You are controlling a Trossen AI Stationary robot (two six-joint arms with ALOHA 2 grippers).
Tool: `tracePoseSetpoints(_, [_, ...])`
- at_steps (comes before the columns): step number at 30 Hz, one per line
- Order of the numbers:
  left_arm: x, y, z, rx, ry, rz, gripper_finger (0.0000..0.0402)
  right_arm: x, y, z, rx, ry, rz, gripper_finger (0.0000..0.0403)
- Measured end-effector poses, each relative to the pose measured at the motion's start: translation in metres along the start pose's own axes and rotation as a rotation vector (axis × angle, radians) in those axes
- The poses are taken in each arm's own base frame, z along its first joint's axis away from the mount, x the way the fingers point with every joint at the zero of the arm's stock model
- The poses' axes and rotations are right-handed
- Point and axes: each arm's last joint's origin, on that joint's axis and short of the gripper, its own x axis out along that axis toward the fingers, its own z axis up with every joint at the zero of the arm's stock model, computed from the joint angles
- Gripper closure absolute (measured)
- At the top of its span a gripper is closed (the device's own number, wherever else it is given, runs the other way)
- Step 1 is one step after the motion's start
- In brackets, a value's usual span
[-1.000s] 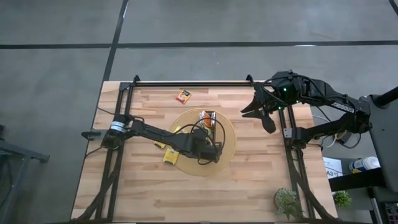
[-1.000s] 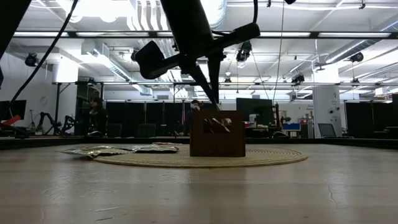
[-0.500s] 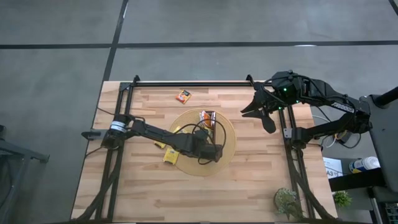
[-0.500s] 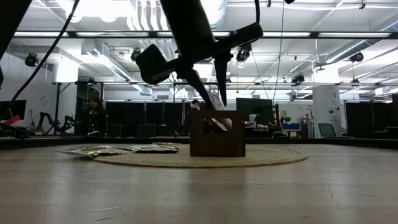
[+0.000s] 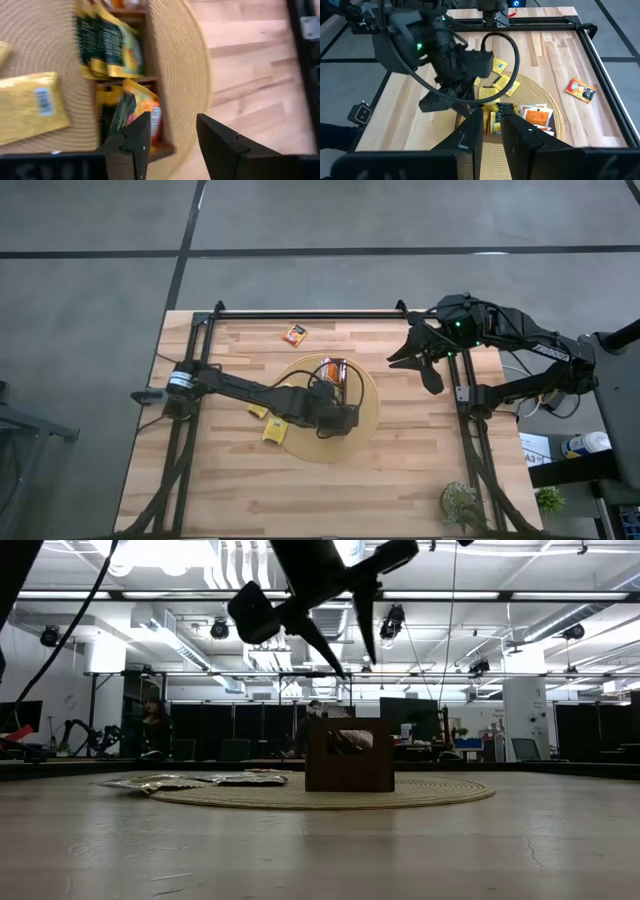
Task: Pick & Place Tea
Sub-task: Adjust the orange tea bags in the wooden organizer
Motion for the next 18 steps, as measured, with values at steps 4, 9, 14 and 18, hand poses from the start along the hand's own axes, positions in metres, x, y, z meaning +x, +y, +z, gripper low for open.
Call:
tracePoseSetpoints(4, [-0.003,0.005,0.003,0.013,-0.009,0.037,0.025,0.001,0.0,-0.001,0.001,0.002,-0.001,0.0341])
tracePoseSetpoints(9, [-0.003,0.011,0.006,0.034,-0.01,0.101,0.025,0.002,0.0,-0.001,0.002,0.004,0.0,0.0339])
tracePoseSetpoints(14, [-0.005,0.015,0.009,0.046,-0.01,0.137,0.025,0.005,-0.001,-0.005,0.016,0.022,0.001,0.0344])
tracePoseSetpoints(18, [-0.009,0.018,0.011,0.089,-0.007,0.156,0.025,0.011,-0.002,-0.01,0.022,0.045,0.003,0.0343])
